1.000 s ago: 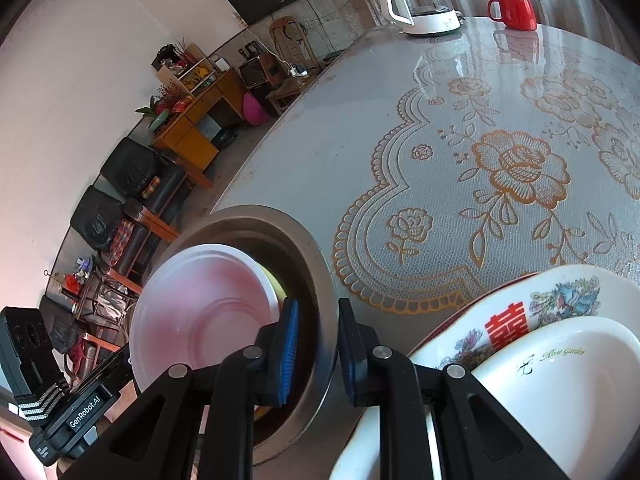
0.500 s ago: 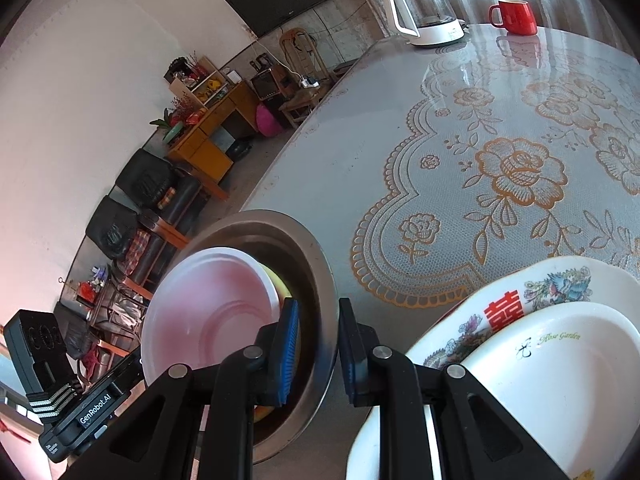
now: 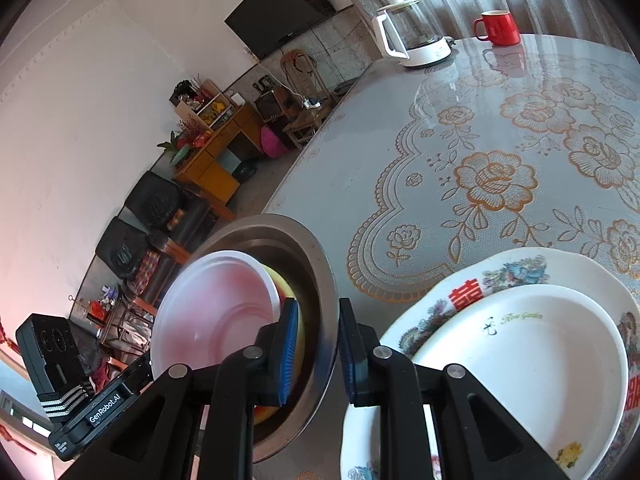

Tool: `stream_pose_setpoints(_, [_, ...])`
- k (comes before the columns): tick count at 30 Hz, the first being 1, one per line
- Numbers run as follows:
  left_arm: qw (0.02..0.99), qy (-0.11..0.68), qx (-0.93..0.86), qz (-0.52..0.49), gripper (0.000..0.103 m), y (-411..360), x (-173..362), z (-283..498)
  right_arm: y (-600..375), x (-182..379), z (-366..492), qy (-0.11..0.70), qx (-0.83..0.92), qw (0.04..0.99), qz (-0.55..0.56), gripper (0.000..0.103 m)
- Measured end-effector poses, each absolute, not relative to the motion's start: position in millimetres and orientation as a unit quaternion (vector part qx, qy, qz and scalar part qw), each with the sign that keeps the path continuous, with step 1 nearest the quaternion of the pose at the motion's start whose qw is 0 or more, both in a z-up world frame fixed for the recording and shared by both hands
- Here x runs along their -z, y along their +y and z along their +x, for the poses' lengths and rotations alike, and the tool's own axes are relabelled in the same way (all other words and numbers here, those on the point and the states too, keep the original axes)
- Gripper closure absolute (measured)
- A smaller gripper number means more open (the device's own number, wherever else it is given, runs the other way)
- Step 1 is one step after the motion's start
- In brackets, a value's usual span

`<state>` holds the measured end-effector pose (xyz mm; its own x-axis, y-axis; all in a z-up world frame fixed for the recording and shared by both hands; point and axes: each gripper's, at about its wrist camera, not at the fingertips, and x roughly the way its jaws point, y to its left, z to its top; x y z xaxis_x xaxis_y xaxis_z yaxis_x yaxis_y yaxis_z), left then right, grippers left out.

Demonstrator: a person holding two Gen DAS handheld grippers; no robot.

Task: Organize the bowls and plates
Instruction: 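Lift the steel bowl with nested bowls and carry it over the plates, then lower the steel bowl onto the plate stack and open the left tool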

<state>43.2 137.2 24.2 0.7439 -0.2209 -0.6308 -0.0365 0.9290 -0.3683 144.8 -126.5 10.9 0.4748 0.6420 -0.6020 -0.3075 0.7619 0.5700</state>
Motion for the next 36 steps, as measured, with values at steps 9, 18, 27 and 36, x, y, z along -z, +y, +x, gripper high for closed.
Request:
stream_pose_setpoints(9, [0.919,0.352,0.078,-0.162,0.087,108,-36,42,-158,-18,128,0.406,-0.273,0.844,0.221,0.083])
stream_pose_setpoints(18, [0.917,0.356,0.116,-0.138,0.086,70,-45,41,-199,-19,108,0.388,-0.249,0.852,0.248,0.083])
stream_pose_setpoints(27, [0.911,0.362,0.161,-0.117,0.086,27,-51,50,-243,-25,89,0.362,-0.213,0.866,0.27,0.083])
stream_pose_setpoints(36, [0.893,0.394,0.189,-0.109,0.086,-3,-39,61,-274,-18,76,0.36,-0.174,0.87,0.287,0.083])
